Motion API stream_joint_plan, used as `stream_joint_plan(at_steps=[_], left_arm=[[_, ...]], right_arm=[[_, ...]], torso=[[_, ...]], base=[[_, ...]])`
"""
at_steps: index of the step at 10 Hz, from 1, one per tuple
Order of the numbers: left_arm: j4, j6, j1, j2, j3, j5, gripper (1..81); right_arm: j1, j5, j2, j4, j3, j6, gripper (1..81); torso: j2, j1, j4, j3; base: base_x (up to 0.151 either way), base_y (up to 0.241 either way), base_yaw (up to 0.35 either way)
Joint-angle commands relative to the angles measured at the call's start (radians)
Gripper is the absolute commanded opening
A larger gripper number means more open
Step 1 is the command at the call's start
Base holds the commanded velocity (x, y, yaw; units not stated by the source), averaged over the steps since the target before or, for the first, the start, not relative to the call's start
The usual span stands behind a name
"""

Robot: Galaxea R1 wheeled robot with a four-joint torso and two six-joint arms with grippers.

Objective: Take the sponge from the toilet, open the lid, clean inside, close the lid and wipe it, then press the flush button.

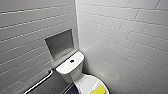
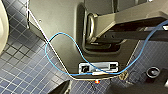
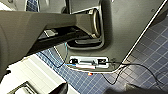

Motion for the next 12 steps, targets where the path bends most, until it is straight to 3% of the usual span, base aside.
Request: stream_joint_plan(at_steps=[1, 3, 4, 5, 8, 9, 10, 12], left_arm=[[0.009, -0.001, 0.015, -0.036, 0.059, 0.066, 81.1], [0.002, -0.002, 0.021, -0.050, 0.072, 0.069, 81.1], [0.000, -0.002, 0.023, -0.054, 0.072, 0.069, 81.1], [0.000, -0.002, 0.023, -0.053, 0.072, 0.071, 81.1], [-0.001, -0.002, 0.024, -0.048, 0.070, 0.071, 81.1], [-0.001, -0.002, 0.024, -0.044, 0.067, 0.072, 81.1], [-0.003, -0.002, 0.026, -0.042, 0.067, 0.072, 81.1], [-0.003, -0.002, 0.027, -0.038, 0.066, 0.072, 81.1]], right_arm=[[0.017, 0.060, -0.271, 0.003, 0.323, 0.064, 81.1], [0.073, 0.076, -0.372, 0.002, 0.424, 0.127, 81.1], [0.111, 0.076, -0.412, 0.002, 0.463, 0.150, 81.1], [0.148, 0.076, -0.440, 0.002, 0.480, 0.161, 81.1], [0.249, 0.074, -0.486, 0.003, 0.494, 0.219, 81.1], [0.281, 0.074, -0.494, 0.002, 0.495, 0.230, 81.1], [0.314, 0.074, -0.498, 0.002, 0.495, 0.235, 81.1], [0.392, 0.065, -0.503, 0.005, 0.498, 0.235, 81.1]], torso=[[0.000, 0.000, 0.000, 0.000], [0.000, 0.000, 0.000, 0.000], [-0.100, 0.064, 0.000, 0.000], [-0.106, 0.068, 0.000, -0.056], [-0.191, 0.120, 0.000, -0.127], [-0.225, 0.141, 0.000, -0.130], [-0.264, 0.168, 0.000, -0.093], [-0.334, 0.212, 0.000, -0.105]], base=[[0.000, 0.000, 0.000], [0.000, 0.000, 0.000], [0.000, 0.000, 0.000], [0.000, 0.000, 0.000], [0.000, 0.000, 0.000], [0.000, 0.000, 0.000], [0.000, 0.000, 0.000], [0.000, 0.000, 0.000]])
